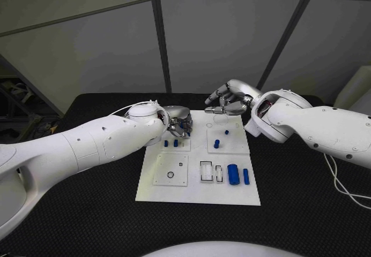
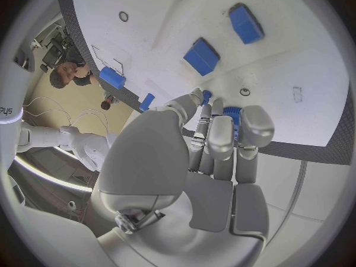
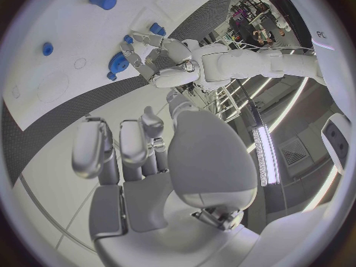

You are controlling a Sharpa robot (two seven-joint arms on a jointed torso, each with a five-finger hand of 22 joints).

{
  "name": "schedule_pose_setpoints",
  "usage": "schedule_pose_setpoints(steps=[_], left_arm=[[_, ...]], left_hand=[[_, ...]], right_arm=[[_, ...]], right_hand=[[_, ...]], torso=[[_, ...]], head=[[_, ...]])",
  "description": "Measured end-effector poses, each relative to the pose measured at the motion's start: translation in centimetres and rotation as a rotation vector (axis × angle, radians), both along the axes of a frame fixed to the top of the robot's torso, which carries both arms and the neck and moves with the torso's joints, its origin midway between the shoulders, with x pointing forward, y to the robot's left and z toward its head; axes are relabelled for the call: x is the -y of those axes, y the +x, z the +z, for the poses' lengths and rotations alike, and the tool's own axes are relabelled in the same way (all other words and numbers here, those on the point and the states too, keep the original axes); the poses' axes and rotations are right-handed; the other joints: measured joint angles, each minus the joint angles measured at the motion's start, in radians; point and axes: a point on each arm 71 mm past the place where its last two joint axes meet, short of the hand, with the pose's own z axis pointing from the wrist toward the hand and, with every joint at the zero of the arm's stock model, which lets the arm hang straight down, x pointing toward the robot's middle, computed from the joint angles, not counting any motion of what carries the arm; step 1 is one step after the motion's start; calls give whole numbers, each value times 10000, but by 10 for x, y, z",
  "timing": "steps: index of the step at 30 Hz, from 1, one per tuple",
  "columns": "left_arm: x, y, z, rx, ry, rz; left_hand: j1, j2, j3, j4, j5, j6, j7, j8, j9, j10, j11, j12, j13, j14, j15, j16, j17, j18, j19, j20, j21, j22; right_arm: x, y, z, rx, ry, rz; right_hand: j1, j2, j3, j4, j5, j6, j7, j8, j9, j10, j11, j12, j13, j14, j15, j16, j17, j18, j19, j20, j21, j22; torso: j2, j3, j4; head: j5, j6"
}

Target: Assemble the parts on the task board

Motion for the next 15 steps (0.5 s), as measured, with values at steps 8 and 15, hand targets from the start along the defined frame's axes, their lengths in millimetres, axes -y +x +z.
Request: schedule_pose_setpoints(steps=[8,15], left_arm=[[-2,1,0,-48,27,51],[-3,2,-1,-62,-1,3]], left_hand=[[106,184,168,-112,0,346,-3,154,-72,459,-80,295,-52,23,24,274,205,-624,137,51,430,324],[316,394,353,-385,0,627,18,215,-111,712,-104,415,-124,37,37,505,355,-157,286,73,807,632]], right_arm=[[0,0,0,-6,-2,8],[-2,0,0,-10,6,40]], right_hand=[[0,0,0,0,0,0,0,0,4,0,0,0,0,0,0,0,3,0,0,0,0,0],[-53,53,0,0,0,0,0,0,12,0,0,0,0,0,0,0,13,1,0,0,0,0]], torso=[[0,-1,1],[1,0,1]], head=[[10,-15],[-15,2]])
